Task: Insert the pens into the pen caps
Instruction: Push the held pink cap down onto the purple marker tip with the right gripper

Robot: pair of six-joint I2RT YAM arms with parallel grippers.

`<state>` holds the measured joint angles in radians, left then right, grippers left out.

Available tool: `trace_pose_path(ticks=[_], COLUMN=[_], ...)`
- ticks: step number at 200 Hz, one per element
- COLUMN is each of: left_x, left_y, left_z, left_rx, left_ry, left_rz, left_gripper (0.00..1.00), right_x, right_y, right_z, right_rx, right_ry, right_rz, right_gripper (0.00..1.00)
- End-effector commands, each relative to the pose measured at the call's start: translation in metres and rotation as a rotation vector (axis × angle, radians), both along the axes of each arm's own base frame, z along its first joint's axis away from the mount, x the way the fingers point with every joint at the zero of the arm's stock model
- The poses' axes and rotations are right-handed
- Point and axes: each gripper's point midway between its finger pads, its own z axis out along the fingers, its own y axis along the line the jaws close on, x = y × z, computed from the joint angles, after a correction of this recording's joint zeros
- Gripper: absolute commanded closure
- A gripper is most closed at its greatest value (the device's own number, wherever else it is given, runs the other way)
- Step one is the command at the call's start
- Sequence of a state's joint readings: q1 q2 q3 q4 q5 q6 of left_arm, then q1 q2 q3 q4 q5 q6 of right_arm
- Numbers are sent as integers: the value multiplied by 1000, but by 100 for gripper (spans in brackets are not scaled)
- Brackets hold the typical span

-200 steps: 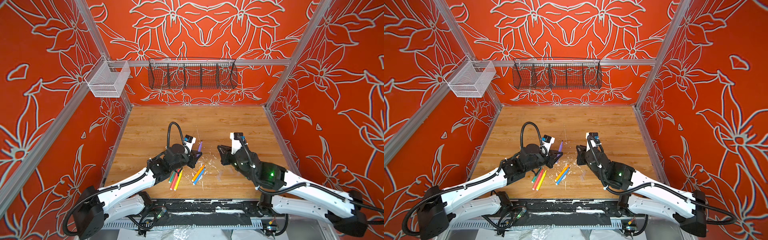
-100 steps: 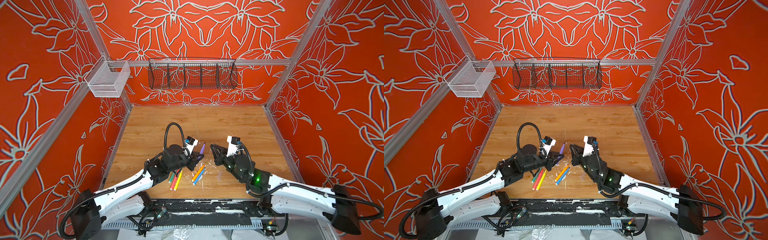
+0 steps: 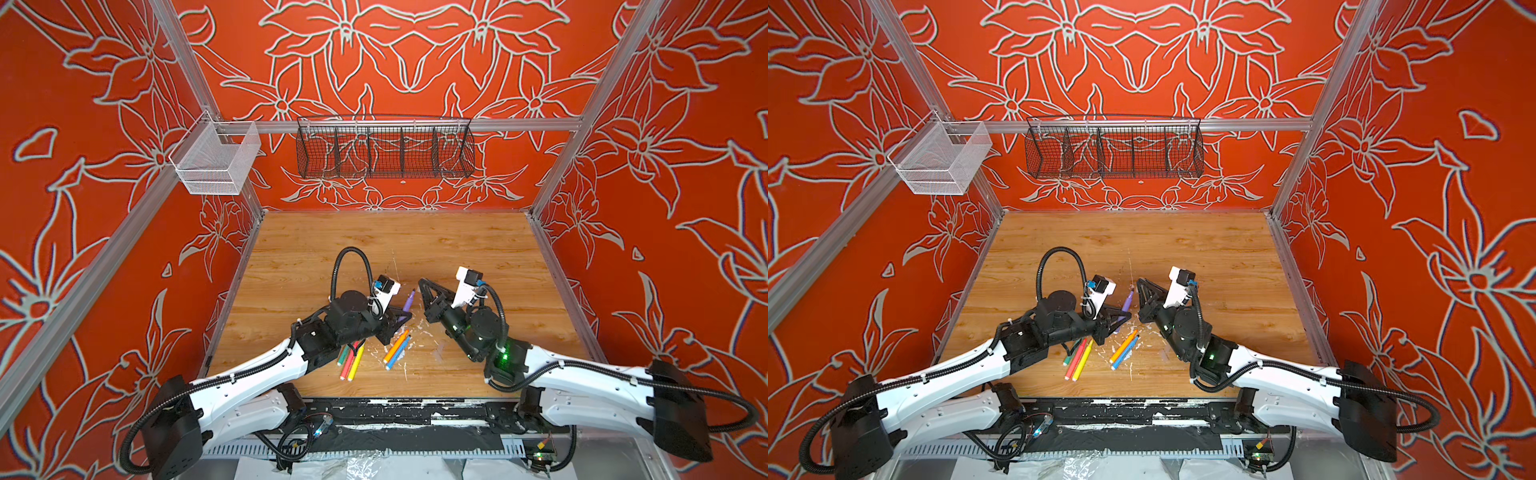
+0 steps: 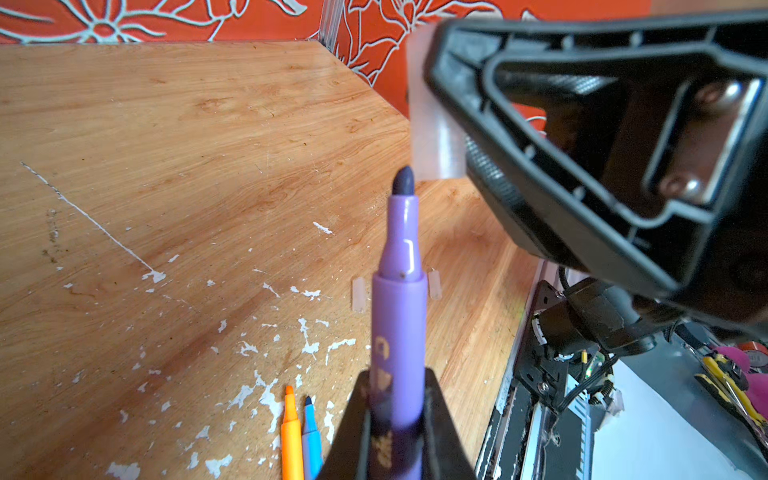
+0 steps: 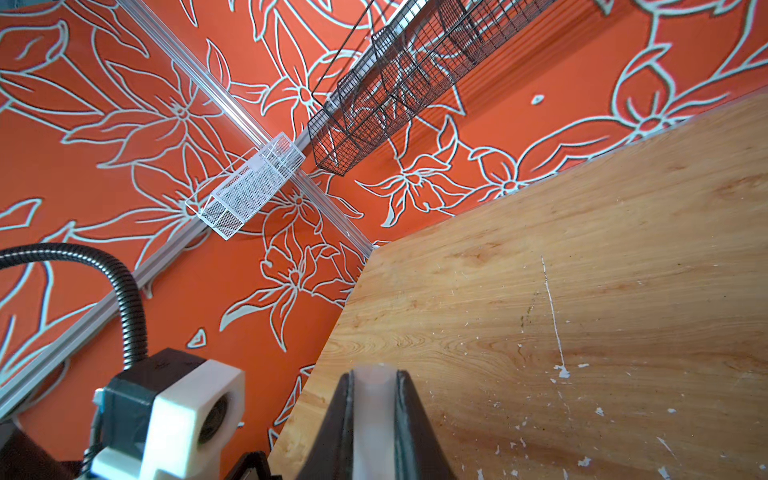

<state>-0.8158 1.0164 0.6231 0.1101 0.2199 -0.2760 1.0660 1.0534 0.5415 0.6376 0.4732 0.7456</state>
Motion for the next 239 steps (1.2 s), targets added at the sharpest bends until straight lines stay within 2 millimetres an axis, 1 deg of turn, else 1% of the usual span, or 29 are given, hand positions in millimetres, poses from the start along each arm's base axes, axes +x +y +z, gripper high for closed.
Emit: trace_pose_path(ticks=[1,74,114,134,156,206,208,211,239], left_x=[-2,-4,-1,3,6,10,9,8,10], left_y=[-5,-2,0,3,5,10,12,13,17], left_z=[7,11,10,9,6,3,12,14,17], left_rx=[-16,-21,-12,3,9,13,-8,-16,-31], left_ry=[-35,-46,-48,-46,-46,-34,-49,-51,-41], left_rz=[-25,-17,4,35,52,93,94,98,116], left_gripper=[100,100,100,100,100,100,100,100,100], right_x=[5,7,5,5,3,-3,-3,-4,-9], right_y=[1,3,11,10,12,29,30,31,42], right_z=[26,30,17,6,-1,-11,-12,-12,-20], right_rx=[83,103,111,123,132,156,156,158,164], right_ry=[-26,-29,-4,8,18,37,37,38,36], right_rz=[-14,-5,32,35,53,139,142,146,191], right_gripper=[96,97,98,98,98,99,99,99,100])
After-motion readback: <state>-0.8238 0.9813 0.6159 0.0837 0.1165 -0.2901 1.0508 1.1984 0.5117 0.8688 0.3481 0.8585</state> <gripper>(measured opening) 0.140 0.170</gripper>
